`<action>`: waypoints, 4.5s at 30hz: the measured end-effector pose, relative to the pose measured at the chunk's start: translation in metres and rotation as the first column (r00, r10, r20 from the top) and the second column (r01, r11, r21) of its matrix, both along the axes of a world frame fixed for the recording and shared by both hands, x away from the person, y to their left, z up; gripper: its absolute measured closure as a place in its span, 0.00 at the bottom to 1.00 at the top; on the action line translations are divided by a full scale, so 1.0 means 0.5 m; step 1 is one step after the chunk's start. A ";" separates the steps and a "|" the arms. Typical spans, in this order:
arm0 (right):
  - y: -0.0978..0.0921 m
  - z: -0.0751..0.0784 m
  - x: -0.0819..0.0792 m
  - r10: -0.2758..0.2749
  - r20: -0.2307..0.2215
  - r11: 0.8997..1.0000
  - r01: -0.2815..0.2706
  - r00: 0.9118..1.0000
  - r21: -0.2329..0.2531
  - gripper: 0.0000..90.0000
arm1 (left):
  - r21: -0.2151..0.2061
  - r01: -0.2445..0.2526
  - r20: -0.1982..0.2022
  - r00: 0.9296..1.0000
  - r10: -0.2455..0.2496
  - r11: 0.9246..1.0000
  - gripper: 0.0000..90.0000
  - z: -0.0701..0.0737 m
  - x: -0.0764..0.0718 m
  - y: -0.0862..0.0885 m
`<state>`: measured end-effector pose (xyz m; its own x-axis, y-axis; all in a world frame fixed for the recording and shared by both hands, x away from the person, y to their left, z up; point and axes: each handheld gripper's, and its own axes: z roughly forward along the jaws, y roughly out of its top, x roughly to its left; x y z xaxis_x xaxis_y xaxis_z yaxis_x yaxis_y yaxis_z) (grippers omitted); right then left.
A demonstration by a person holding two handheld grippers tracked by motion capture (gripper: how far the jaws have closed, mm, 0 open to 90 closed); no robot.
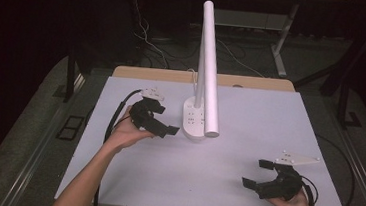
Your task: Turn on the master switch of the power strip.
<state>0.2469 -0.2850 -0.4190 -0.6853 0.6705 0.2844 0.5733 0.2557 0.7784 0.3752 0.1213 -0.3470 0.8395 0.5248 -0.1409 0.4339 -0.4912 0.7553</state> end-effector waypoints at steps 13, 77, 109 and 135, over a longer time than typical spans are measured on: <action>0.001 -0.001 -0.002 0.007 -0.009 1.000 -0.007 1.000 -0.003 0.00 | 0.049 -0.004 0.013 1.000 0.004 0.999 0.02 0.022 0.037 -0.008; -0.010 -0.003 -0.002 0.005 -0.009 1.000 -0.005 1.000 0.003 0.00 | -0.117 -0.240 -0.091 0.969 0.230 0.964 0.49 -0.033 0.231 -0.046; -0.003 -0.004 -0.003 0.024 -0.013 1.000 -0.024 1.000 -0.004 0.00 | -0.065 -0.274 -0.175 0.950 0.259 0.960 0.92 -0.122 0.258 -0.094; 0.002 -0.006 -0.002 0.038 -0.014 0.999 -0.038 0.999 -0.011 0.00 | 0.039 -0.274 -0.103 0.955 0.277 0.961 1.00 -0.148 0.248 -0.130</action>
